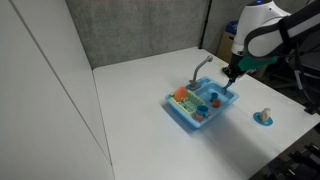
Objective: Put the blue brush in the orange cup.
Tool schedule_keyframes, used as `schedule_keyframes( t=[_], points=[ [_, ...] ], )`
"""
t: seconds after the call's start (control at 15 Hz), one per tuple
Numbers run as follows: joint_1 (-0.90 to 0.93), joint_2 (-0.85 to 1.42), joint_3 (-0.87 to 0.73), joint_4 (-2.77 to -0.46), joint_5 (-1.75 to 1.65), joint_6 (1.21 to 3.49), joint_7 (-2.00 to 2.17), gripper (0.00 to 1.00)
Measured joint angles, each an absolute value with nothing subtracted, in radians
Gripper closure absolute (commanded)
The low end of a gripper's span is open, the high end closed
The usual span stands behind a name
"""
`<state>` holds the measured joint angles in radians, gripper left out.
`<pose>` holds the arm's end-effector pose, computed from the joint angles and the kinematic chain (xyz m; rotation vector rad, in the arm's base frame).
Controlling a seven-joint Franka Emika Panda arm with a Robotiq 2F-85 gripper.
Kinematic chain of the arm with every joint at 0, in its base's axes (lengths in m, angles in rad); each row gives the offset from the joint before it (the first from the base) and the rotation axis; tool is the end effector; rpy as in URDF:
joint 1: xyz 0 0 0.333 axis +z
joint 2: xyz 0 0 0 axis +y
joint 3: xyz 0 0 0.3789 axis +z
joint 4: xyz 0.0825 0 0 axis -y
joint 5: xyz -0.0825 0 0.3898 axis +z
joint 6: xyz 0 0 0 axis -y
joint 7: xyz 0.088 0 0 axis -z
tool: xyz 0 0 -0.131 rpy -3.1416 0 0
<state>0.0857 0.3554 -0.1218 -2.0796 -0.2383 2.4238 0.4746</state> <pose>0.6116 -0.0241 0.2867 2.9073 -0.4729 0.0466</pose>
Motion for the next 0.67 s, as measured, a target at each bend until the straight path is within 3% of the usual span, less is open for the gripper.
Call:
schedule_keyframes(
  t=[0.67],
  points=[
    [0.112,0.415,-0.136,-2.085,-0.249,2.470,0.482,0.97]
  ],
)
